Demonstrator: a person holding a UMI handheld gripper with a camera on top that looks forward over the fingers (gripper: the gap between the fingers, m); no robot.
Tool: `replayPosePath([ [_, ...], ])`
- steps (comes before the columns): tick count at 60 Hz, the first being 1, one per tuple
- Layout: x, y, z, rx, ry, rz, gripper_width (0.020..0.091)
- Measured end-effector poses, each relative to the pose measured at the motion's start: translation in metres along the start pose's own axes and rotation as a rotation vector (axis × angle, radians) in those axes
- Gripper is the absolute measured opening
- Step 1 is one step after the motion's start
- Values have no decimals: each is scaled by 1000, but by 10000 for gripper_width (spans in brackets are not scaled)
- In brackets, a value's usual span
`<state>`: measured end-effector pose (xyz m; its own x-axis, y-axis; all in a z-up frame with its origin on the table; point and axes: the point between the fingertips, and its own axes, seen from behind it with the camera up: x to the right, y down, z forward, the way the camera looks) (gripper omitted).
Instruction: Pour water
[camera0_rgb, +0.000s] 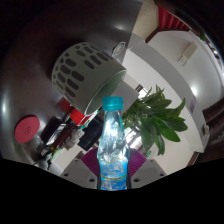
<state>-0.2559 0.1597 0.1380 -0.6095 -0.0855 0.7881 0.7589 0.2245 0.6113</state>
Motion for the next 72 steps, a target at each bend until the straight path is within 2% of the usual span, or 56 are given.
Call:
replayPosePath([
  [12,-3,3,-4,-1,-18,117,334],
  [22,-5,21,-18,17,-84,599,332],
  [23,-6,20,-20,-4,-81,663,333],
  [28,-11,30,-21,53,-150,981,353],
  [38,-27,28,-28,109,-278,1548,362],
  [39,-26,18,-29,115,-283,1603,362],
  [46,-45,25,-32,188,-325,1898,364],
  [61,-84,1,-27,239,-363,2200,363],
  [63,-93,-4,-26,235,-373,2206,388],
  [65,-88,-2,-25,243,-328,2229,366],
  [72,-94,4,-25,240,-304,2253,366],
])
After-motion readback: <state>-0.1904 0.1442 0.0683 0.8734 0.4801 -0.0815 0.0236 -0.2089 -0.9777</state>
